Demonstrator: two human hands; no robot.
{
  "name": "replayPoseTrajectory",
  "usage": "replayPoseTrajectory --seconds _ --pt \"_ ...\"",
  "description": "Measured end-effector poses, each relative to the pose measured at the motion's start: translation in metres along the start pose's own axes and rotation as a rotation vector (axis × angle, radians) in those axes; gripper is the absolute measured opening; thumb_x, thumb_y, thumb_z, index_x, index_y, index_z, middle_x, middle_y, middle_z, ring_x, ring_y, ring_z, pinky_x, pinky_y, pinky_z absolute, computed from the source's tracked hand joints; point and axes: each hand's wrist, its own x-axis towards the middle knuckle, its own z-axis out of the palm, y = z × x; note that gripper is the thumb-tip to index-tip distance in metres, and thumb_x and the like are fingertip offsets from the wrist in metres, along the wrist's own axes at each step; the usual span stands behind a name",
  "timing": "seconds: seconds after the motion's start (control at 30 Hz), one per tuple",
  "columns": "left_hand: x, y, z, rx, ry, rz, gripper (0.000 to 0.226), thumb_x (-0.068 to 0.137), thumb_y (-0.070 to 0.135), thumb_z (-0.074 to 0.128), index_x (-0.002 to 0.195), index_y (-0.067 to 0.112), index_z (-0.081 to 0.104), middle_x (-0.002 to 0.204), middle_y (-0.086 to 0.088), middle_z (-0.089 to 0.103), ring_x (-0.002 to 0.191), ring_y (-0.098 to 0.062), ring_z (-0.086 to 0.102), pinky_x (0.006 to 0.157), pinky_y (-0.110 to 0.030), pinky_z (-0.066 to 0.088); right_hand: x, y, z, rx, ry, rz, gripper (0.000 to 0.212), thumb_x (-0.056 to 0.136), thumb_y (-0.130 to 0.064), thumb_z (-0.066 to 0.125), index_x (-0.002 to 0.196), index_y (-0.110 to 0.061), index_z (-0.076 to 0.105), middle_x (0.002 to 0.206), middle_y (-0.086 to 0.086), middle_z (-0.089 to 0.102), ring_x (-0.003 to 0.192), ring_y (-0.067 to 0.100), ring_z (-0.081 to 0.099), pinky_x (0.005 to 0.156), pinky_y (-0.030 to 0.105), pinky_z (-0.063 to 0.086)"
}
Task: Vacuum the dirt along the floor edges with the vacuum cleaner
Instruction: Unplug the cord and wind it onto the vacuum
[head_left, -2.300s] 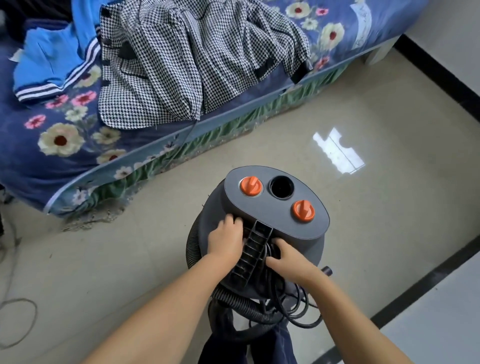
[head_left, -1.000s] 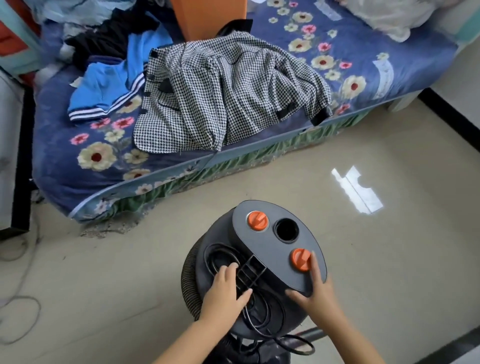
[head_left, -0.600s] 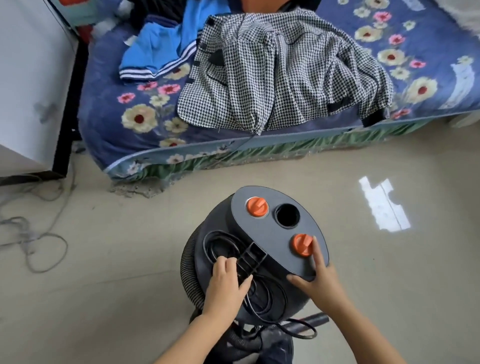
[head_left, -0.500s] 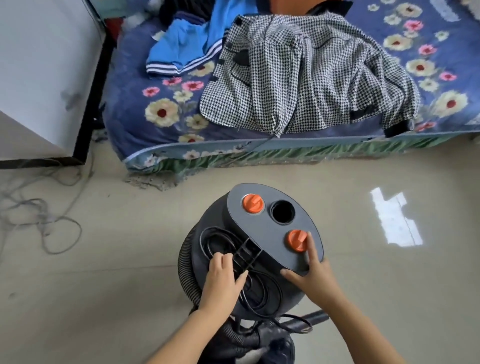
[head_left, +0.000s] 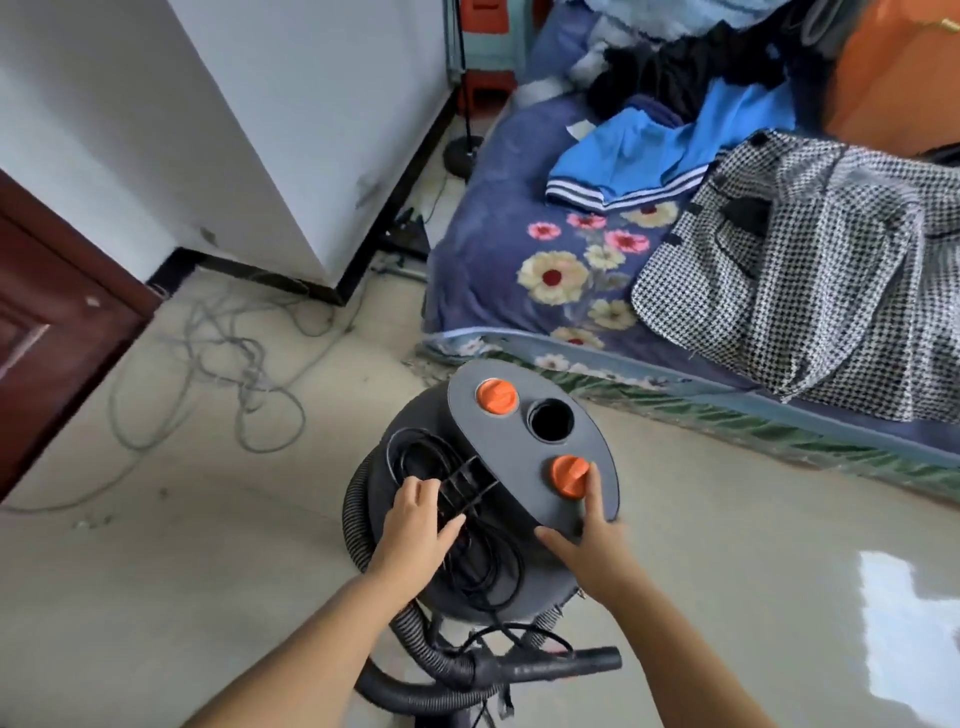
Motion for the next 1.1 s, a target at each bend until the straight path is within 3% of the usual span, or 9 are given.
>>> replayPoseTrajectory --seconds 0.4,0.67,0.83,0.93,1.0,1.1 --pt "0.109 -0.135 -0.098 -0.03 0.148 -0.1 0.051 0.094 0.033 0.057 0.132 0.001 0.045 0.122 -0.014 0.045 0.116 -0.029 0.044 0.094 -0.035 0.043 0.111 -0.183 0.075 -0.132 -0.102 -0.086 0.104 0.085 -0.047 0.067 0.149 -0.036 -0.015 0.138 0.027 0.029 0.118 0.038 0.047 0.1 0.036 0.038" --pt "0.184 -0.186 -0.146 0.016 0.226 -0.2 0.053 0.092 0.029 0.062 0.13 -0.006 0.048 0.119 -0.022 0.05 0.111 -0.038 0.05 0.09 -0.044 0.045 0.193 -0.279 0.099 -0.187 -0.172 -0.144 0.106 0.085 -0.047 0.067 0.147 -0.04 -0.019 0.136 0.029 0.023 0.113 0.042 0.048 0.103 0.037 0.035" --pt "0.231 -0.209 -0.174 0.025 0.264 -0.207 0.053 0.093 0.032 0.06 0.129 -0.005 0.047 0.12 -0.021 0.05 0.111 -0.036 0.049 0.089 -0.043 0.046 0.243 -0.331 0.104 -0.189 -0.204 -0.166 0.105 0.085 -0.044 0.068 0.148 -0.041 -0.015 0.135 0.026 0.023 0.113 0.041 0.048 0.106 0.038 0.034" --pt "0.264 -0.222 -0.197 0.161 0.294 -0.125 0.049 0.083 0.031 0.074 0.111 -0.006 0.058 0.1 -0.02 0.058 0.092 -0.037 0.059 0.07 -0.042 0.051 0.275 -0.364 0.103 -0.214 -0.211 -0.189 0.103 0.085 -0.045 0.067 0.147 -0.045 -0.016 0.13 0.022 0.027 0.101 0.037 0.049 0.1 0.037 0.039" --pt "0.286 -0.23 -0.207 0.299 0.357 -0.06 0.048 0.069 0.031 0.085 0.09 -0.006 0.063 0.08 -0.018 0.06 0.071 -0.035 0.062 0.056 -0.037 0.051 0.297 -0.383 0.102 -0.221 -0.207 -0.185 0.103 0.086 -0.045 0.066 0.146 -0.046 -0.017 0.135 0.024 0.026 0.114 0.041 0.046 0.1 0.036 0.037" --pt "0.324 -0.24 -0.216 0.335 0.472 -0.003 0.049 0.066 0.033 0.085 0.089 -0.004 0.063 0.078 -0.016 0.06 0.068 -0.033 0.061 0.056 -0.036 0.051 0.326 -0.406 0.102 -0.202 -0.167 -0.174 0.099 0.088 -0.042 0.065 0.147 -0.046 -0.014 0.146 0.023 0.017 0.126 0.04 0.04 0.101 0.036 0.036"
